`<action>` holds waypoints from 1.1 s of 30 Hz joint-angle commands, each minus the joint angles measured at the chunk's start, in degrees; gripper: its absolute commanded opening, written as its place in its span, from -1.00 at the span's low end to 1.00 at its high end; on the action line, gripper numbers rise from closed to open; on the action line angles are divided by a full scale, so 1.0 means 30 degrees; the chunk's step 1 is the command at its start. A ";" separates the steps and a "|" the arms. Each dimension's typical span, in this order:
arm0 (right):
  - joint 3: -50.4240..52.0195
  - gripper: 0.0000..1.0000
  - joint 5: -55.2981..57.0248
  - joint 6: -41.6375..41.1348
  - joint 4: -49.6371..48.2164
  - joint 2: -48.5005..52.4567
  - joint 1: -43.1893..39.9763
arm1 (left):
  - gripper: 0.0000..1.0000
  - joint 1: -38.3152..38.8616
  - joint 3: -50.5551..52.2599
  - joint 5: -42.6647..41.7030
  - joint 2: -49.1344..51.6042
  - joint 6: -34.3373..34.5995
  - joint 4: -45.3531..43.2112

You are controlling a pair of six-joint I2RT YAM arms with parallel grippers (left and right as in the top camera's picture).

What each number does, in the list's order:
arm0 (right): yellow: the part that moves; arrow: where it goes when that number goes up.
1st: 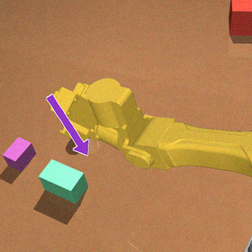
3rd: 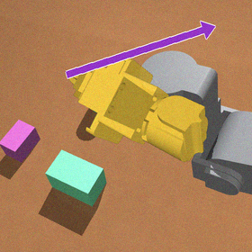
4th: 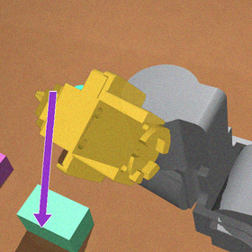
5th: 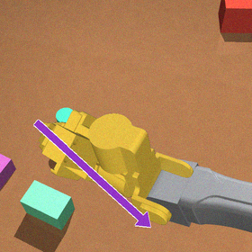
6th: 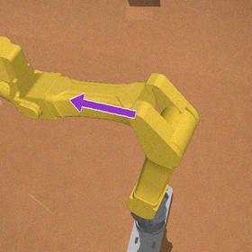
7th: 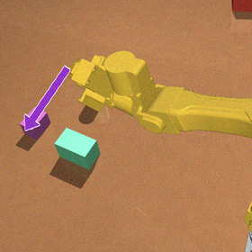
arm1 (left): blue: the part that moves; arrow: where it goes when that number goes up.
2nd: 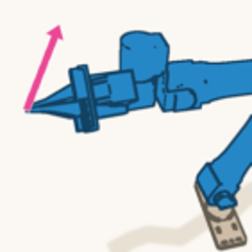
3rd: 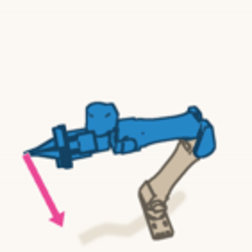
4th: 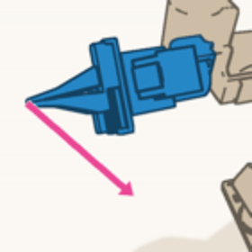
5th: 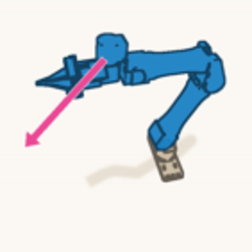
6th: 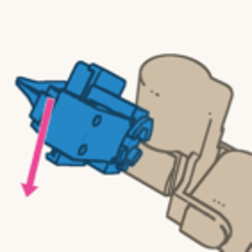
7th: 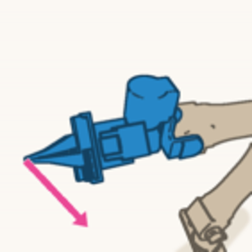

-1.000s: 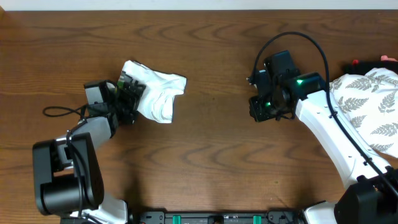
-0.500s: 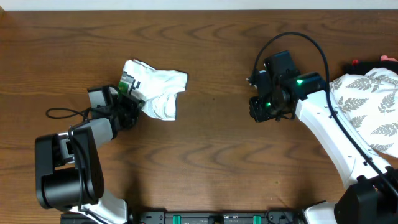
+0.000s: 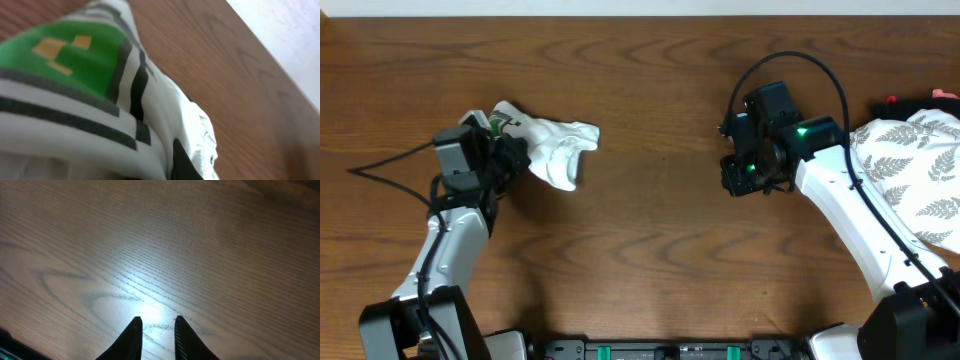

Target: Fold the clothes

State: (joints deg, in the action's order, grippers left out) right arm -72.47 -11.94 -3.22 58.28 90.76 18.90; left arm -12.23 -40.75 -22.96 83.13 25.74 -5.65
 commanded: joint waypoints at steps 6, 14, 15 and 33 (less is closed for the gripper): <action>0.0058 -0.58 0.0036 -0.0189 0.0022 -0.0321 0.0066 | -0.88 -0.2907 -0.1953 0.0918 -0.0131 -0.2703 0.0306; 0.0058 -0.58 0.0036 -0.0189 0.0022 -0.0321 0.0066 | -0.88 -0.4889 -0.3483 0.1056 0.0911 -0.2710 0.0073; 0.0058 -0.58 0.0044 -0.0189 0.0036 -0.0321 0.0066 | -0.87 -0.5093 -0.3679 0.1217 0.1195 -0.2681 0.0073; 0.0058 -0.58 0.0044 -0.0342 0.0444 -0.0321 0.0066 | -0.88 -0.8823 -0.4371 0.6965 0.2572 0.2157 -0.3031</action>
State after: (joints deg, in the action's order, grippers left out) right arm -72.47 -11.92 -3.46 59.37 90.76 18.90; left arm -37.78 -51.79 -5.85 90.30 28.42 -13.67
